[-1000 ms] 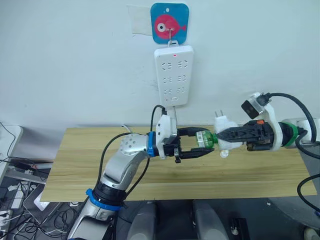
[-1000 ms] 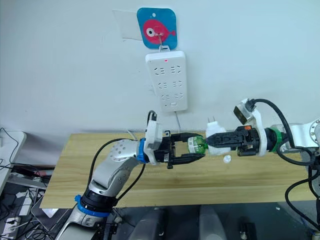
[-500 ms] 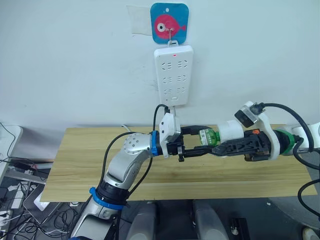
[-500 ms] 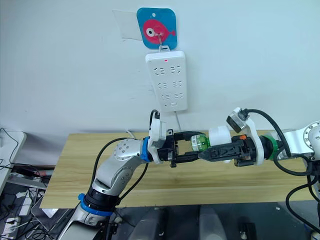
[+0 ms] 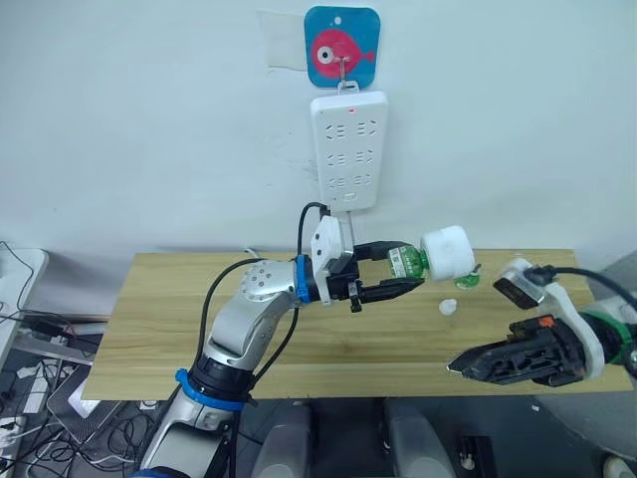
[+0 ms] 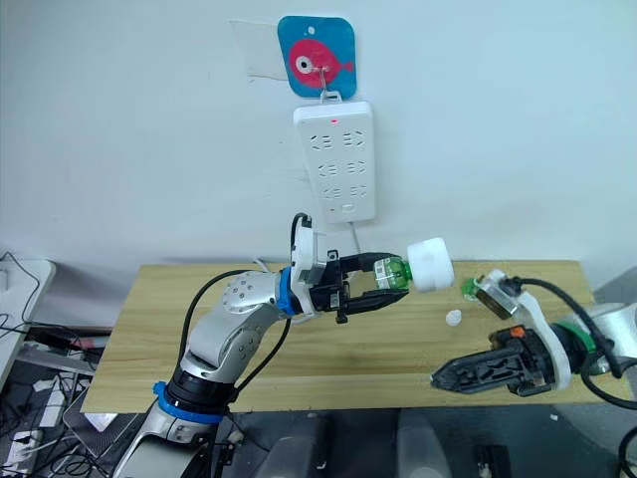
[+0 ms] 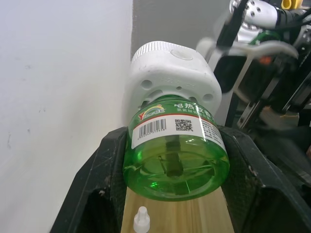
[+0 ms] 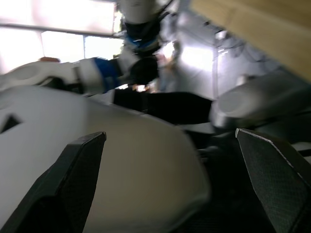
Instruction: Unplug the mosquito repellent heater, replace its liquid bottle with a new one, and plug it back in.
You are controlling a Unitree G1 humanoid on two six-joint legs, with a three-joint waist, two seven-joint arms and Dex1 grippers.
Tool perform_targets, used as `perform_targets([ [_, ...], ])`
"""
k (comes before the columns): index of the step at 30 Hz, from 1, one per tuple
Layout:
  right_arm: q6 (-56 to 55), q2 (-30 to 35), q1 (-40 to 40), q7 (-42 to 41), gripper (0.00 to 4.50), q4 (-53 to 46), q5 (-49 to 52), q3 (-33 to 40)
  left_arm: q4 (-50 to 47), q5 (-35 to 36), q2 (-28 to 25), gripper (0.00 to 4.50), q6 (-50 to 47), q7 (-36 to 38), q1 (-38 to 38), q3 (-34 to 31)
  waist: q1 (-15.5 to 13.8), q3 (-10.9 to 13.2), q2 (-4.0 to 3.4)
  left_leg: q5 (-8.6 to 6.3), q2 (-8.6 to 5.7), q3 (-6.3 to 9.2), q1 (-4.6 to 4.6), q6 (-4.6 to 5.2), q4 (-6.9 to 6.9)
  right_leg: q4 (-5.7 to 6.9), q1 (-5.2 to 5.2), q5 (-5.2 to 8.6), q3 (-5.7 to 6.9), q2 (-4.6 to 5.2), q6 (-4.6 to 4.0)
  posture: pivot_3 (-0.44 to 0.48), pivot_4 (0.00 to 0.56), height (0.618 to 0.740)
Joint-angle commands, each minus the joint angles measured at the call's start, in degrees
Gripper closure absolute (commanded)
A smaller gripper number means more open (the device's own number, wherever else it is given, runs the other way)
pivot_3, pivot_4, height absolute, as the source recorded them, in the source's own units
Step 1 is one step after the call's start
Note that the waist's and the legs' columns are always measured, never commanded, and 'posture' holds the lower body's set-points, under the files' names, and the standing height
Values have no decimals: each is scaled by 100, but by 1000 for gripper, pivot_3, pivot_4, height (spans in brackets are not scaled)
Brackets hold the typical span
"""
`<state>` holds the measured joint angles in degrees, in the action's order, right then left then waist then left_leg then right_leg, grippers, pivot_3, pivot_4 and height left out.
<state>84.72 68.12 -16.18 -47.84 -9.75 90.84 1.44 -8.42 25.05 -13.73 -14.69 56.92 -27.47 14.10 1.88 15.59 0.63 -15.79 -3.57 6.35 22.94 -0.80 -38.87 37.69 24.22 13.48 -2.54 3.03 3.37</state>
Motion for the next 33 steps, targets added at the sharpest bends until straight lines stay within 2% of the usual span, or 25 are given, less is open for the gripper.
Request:
perform_targets([
  [1, -611, 13, -39, -545, 619, 642, -982, 333, -195, 121, -16, 2266, 13, 52, 15, -44, 13, 0, 0, 0, 0, -2, -1, 0, 0, 2, 1, 0, -3, 0, 0, -93, 235, 740],
  [6, -1082, -267, -611, -755, 2484, 1696, -1912, 477, -440, 358, -179, 2266, -294, 208, 115, -7, 30, 0, -1, 0, 2, -10, -1, -1, 3, 2, 3, 0, -3, -3, 0, -100, 231, 740],
  [7, -1095, -406, -781, -725, 2762, 1802, -2033, 502, -522, 451, -242, 2266, -421, 259, 133, -8, 28, 0, -1, 0, 2, -7, 1, -1, 3, 2, 4, 0, -1, -2, -1, -109, 230, 740],
  [8, -1098, -520, -906, -689, 2762, 1865, -2111, 518, -577, 514, -287, 2266, -516, 294, 143, -10, 25, 0, -1, 0, 2, -7, 1, -1, 3, 2, 4, 0, -1, -2, -1, -109, 230, 740],
  [10, -1153, -822, -1143, -537, 3281, 1945, -2258, 549, -657, 639, -351, 2266, -706, 323, 145, -31, 72, -3, 2, 0, 2, -5, 1, -1, 0, 0, 2, 0, -5, 0, -1, -109, 230, 740],
  [13, -1147, -1557, -1424, -66, 4307, 1925, -2299, 703, -799, 866, -429, 2266, -1029, 344, 150, -47, 105, -4, 4, 0, 3, -2, -1, -1, 1, 4, 3, -1, -8, 0, 0, -109, 229, 740],
  [14, -1095, -1765, -1469, 83, 4486, 1888, -2255, 773, -856, 909, -457, 2266, -1106, 349, 157, -38, 112, -4, 4, 0, 3, -1, -1, -1, 2, 3, 3, 0, -7, 0, -1, -102, 229, 740],
  [21, -394, -2404, -1423, 641, 4486, 1400, -1855, 1132, -1021, 1032, -501, 2266, -1312, 200, 213, -96, 95, -4, 4, 0, -4, 6, 5, -2, 2, 4, 8, -1, -8, 3, -1, -86, 229, 740],
  [28, 576, -2254, -1109, 729, 4486, 826, -1030, 1369, -804, 914, -452, 2266, -1167, 59, 160, -225, 93, -4, 3, -1, -2, 7, 4, -1, 3, 5, 8, -1, -7, 3, -1, -82, 230, 740],
  [33, 758, -2165, -1073, 1131, 4486, 606, -155, 1353, -607, 877, -395, 2266, -1096, 1, 94, -277, 97, -4, 3, -1, -1, 5, 2, 0, 2, 7, 7, -1, -9, 3, -1, -91, 225, 740],
])
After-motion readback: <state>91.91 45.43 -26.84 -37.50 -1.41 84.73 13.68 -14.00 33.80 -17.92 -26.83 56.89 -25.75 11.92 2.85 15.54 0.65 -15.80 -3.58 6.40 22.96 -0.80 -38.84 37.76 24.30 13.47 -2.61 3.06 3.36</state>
